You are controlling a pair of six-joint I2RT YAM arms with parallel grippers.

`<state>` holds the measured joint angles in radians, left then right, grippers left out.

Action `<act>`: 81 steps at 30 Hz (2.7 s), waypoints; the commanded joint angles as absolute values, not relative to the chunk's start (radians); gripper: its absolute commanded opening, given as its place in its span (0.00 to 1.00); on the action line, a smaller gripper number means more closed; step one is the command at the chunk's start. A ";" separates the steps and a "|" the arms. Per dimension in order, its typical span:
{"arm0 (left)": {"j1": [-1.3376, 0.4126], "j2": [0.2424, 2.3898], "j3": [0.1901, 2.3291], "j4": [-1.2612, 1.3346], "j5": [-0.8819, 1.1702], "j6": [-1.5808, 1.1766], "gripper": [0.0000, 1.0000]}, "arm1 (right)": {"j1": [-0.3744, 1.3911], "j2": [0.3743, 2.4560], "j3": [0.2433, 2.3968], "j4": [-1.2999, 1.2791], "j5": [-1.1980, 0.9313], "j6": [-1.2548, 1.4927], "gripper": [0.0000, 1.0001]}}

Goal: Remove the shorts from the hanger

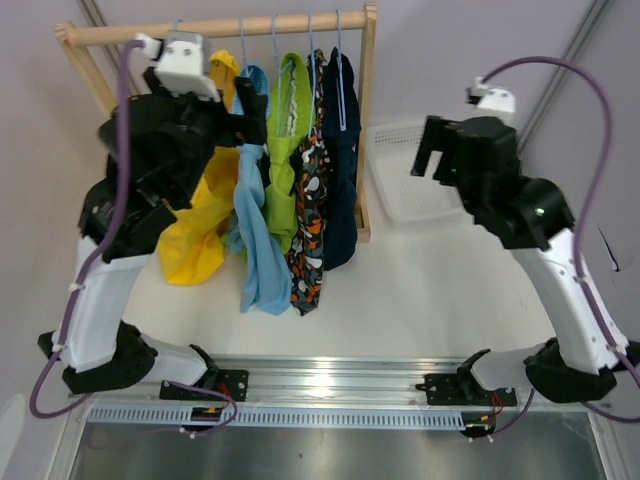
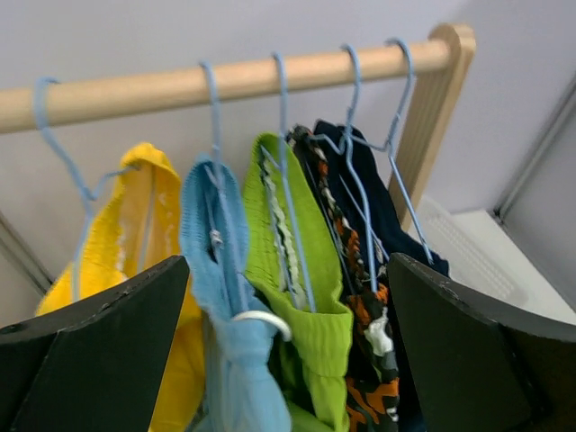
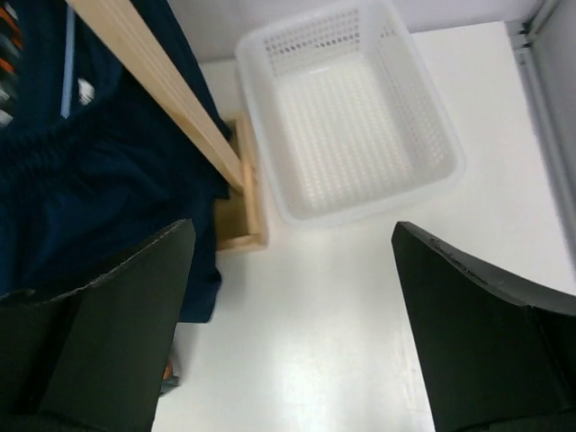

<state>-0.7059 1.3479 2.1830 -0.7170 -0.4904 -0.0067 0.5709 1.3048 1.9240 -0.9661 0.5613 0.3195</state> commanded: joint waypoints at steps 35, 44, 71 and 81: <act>-0.894 1.956 2.467 -0.434 -0.658 -0.204 0.95 | 0.738 0.663 1.137 -0.833 0.621 0.318 0.99; -0.893 1.937 2.396 -0.394 -0.762 -0.143 0.94 | 0.736 0.653 1.069 -0.827 0.612 0.318 0.99; -0.718 2.036 2.388 -0.443 -0.449 -0.201 0.07 | 0.712 0.704 1.051 -0.801 0.612 0.301 0.99; -0.713 1.905 2.470 -0.502 -0.420 -0.103 0.00 | 0.704 0.707 1.065 -0.787 0.612 0.298 0.99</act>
<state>-0.7155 2.0293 2.4126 -0.5220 -0.4553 -0.1707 0.7082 0.7063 1.0470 -0.8314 0.6106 0.3122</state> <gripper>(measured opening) 0.031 0.993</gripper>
